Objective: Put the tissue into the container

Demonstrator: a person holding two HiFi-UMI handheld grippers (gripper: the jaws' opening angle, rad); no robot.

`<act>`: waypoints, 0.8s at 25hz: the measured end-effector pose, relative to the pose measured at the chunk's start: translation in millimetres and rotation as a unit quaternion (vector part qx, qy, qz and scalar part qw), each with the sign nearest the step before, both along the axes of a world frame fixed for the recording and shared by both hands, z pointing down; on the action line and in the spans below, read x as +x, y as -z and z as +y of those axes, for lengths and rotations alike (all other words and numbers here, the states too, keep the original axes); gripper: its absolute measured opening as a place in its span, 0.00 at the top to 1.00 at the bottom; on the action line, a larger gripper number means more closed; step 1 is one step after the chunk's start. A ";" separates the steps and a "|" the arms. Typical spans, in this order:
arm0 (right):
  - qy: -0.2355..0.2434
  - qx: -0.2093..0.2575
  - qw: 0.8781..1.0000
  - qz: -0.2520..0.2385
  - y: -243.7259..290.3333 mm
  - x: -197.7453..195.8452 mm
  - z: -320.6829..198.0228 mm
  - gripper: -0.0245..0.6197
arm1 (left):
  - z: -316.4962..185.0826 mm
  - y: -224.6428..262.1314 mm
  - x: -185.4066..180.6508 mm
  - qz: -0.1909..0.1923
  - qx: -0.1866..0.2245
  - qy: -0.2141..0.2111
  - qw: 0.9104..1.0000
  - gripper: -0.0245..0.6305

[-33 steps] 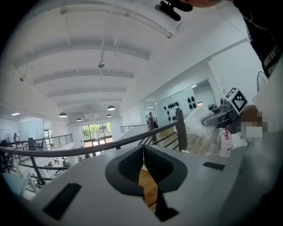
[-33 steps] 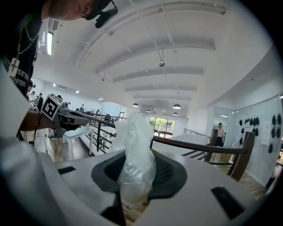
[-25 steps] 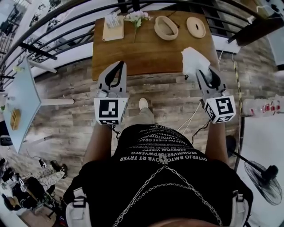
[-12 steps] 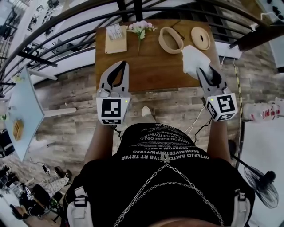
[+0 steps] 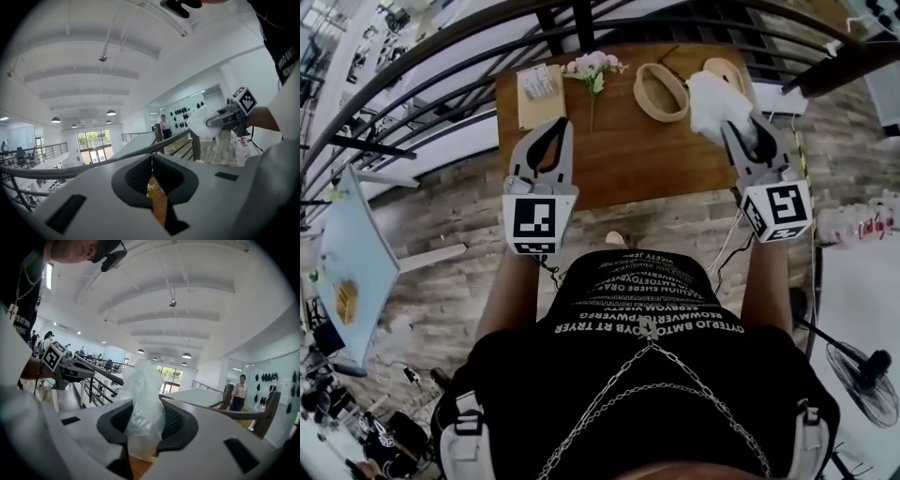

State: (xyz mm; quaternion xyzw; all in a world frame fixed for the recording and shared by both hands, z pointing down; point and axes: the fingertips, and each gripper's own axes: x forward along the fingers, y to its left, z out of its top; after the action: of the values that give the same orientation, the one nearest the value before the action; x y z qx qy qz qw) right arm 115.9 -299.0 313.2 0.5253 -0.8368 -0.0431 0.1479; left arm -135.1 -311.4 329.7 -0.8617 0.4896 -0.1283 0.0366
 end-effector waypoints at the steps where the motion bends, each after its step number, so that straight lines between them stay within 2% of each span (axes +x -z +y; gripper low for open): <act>1: -0.001 -0.002 1.000 0.001 -1.5 1.4 -1.9 0.78 | -2.2 -1.8 3.6 0.001 -0.002 -0.005 1.000 0.92; 9: -0.026 -0.051 0.998 -0.005 -50.8 38.1 -27.8 0.78 | -30.2 -15.6 23.9 -0.002 -0.013 -0.010 1.000 0.92; 20: -0.010 -0.125 0.992 -0.008 -136.1 69.9 -129.6 0.78 | -112.8 -28.8 53.3 -0.008 -0.036 0.017 0.999 0.92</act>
State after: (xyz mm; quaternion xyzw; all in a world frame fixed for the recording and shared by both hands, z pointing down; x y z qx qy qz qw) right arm 185.7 -428.7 449.3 0.5115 -0.8314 0.0681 0.2061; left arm -81.8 -424.2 358.5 -0.8531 0.4988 -0.1530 0.0075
